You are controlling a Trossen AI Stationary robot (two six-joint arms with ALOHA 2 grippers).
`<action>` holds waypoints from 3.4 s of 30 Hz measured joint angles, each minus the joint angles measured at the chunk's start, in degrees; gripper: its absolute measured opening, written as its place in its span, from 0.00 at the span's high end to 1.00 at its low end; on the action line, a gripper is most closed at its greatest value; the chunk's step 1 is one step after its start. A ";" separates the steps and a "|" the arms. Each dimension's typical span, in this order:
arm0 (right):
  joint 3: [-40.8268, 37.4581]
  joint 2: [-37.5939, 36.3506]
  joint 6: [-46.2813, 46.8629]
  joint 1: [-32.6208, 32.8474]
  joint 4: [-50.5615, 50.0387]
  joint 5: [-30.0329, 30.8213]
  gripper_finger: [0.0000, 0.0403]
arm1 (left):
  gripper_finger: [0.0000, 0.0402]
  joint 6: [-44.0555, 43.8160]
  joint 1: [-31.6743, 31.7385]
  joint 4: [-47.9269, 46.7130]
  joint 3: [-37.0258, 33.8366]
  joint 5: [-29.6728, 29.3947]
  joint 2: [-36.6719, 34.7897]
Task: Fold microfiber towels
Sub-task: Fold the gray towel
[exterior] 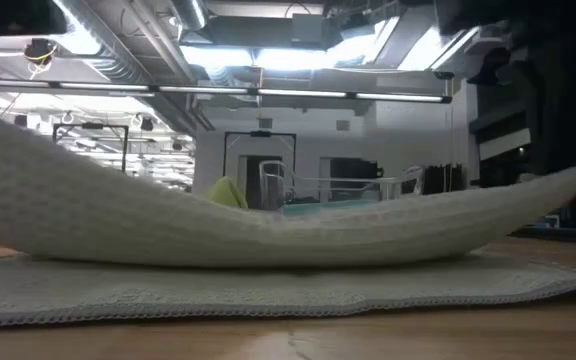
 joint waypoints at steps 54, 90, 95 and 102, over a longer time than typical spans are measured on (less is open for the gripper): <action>-1.42 0.00 1.54 2.12 9.87 7.18 0.72 | 0.70 2.25 3.08 2.87 -0.02 0.38 0.53; -24.39 -1.68 -26.64 -8.17 40.40 -2.51 0.72 | 0.70 8.45 10.62 4.21 0.00 6.84 0.53; -24.70 -5.17 -30.22 -10.08 34.84 -2.65 0.72 | 0.70 9.75 10.19 4.20 0.00 6.62 0.53; -24.72 -11.15 -25.06 -11.13 30.63 -2.50 0.72 | 0.70 9.78 10.19 4.22 0.00 6.56 0.53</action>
